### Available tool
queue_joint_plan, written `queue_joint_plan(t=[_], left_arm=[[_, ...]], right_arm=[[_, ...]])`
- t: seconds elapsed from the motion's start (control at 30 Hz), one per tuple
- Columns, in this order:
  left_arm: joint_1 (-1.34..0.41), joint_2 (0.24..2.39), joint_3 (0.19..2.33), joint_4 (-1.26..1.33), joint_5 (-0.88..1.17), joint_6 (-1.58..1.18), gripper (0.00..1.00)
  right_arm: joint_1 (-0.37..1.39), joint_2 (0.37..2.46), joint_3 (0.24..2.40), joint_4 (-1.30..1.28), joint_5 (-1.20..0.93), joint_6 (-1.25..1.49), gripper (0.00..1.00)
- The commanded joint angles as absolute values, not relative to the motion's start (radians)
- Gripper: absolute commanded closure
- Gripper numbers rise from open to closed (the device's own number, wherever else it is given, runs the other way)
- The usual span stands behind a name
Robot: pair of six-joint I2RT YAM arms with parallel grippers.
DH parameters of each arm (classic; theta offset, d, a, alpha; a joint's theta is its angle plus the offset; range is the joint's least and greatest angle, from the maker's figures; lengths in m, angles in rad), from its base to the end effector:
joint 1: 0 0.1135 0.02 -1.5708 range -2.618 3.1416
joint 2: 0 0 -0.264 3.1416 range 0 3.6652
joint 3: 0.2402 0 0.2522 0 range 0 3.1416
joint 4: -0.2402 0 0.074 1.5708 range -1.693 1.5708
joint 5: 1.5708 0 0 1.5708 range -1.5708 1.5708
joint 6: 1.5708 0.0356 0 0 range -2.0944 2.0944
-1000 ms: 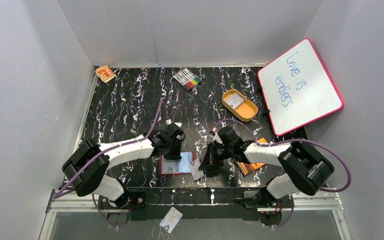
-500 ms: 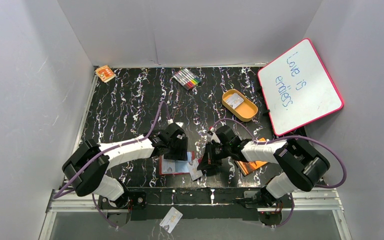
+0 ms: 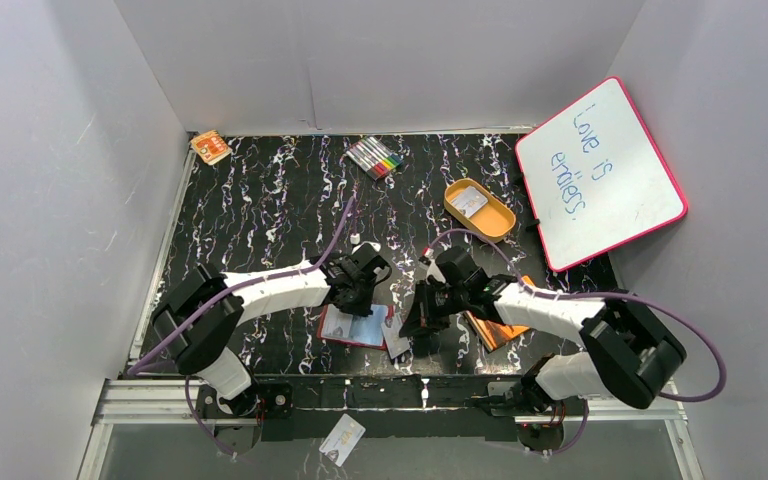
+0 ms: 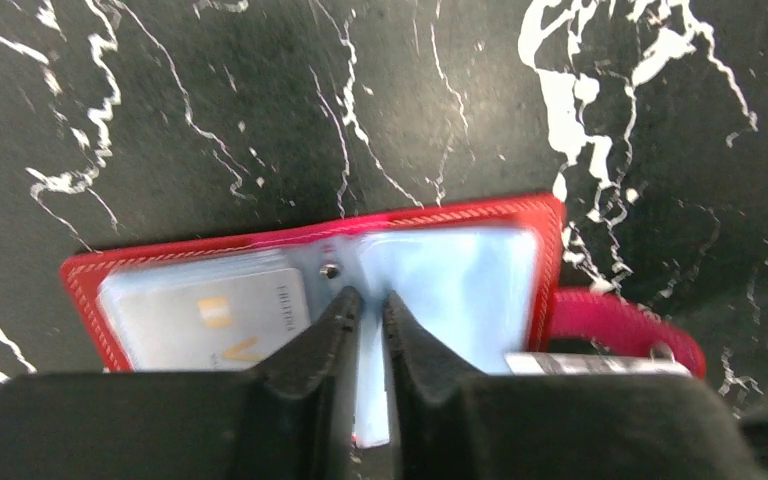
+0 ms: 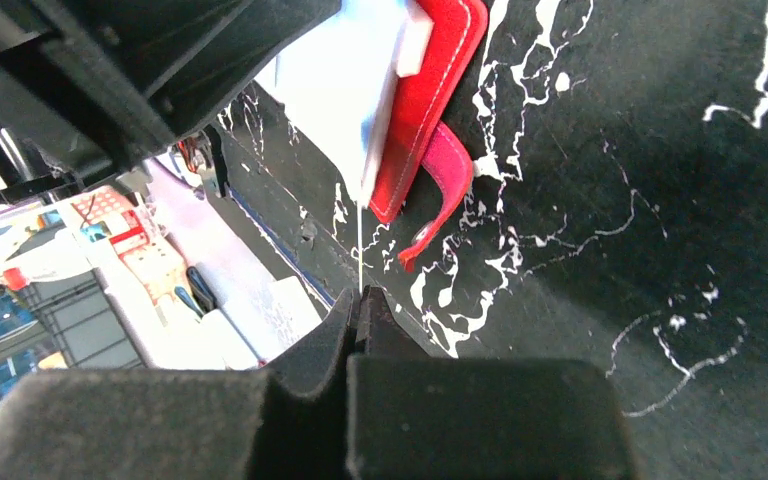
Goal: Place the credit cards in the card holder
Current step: Insert the credit card into the card holder.
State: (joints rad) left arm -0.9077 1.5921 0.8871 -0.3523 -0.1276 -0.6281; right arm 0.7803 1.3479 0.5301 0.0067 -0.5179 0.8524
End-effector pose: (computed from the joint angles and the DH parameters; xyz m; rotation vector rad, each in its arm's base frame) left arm 0.1912 -0.2374 0.1692 0.3268 2.6426 -0.3632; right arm 0.1619 0.1850 0.1572 -0.1879 2.7062 1.2742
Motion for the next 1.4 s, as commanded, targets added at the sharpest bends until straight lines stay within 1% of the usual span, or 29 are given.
queue_joint_plan(t=[0.0, 0.07, 0.1, 0.37, 0.53, 0.73, 0.93, 1.37], left_arm=[[-0.922, 1.682, 0.858, -0.407, -0.196, -0.621, 0.94], [-0.922, 1.686, 0.857, -0.407, -0.199, -0.624, 1.00], [-0.922, 1.687, 0.857, -0.407, -0.201, -0.625, 1.00], [-0.922, 1.690, 0.857, -0.404, -0.201, -0.639, 1.00], [-0.922, 1.683, 0.847, -0.401, -0.199, -0.648, 1.00], [-0.922, 1.680, 0.842, -0.398, -0.200, -0.653, 1.00], [-0.922, 1.681, 0.840, -0.396, -0.199, -0.657, 1.00], [-0.922, 1.684, 0.844, -0.395, -0.200, -0.657, 1.00]], right_arm=[[0.785, 1.261, 0.596, -0.145, -0.445, 0.793, 1.00], [0.784, 1.246, 0.599, -0.149, -0.436, 0.787, 1.00], [0.785, 1.245, 0.600, -0.148, -0.436, 0.786, 1.00], [0.784, 1.260, 0.605, -0.065, -0.471, 0.818, 1.00], [0.784, 1.229, 0.614, -0.010, -0.449, 0.831, 1.00], [0.784, 1.307, 0.672, -0.039, -0.434, 0.815, 1.00], [0.784, 1.348, 0.668, -0.027, -0.439, 0.827, 1.00], [0.783, 1.329, 0.629, -0.031, -0.409, 0.848, 1.00]])
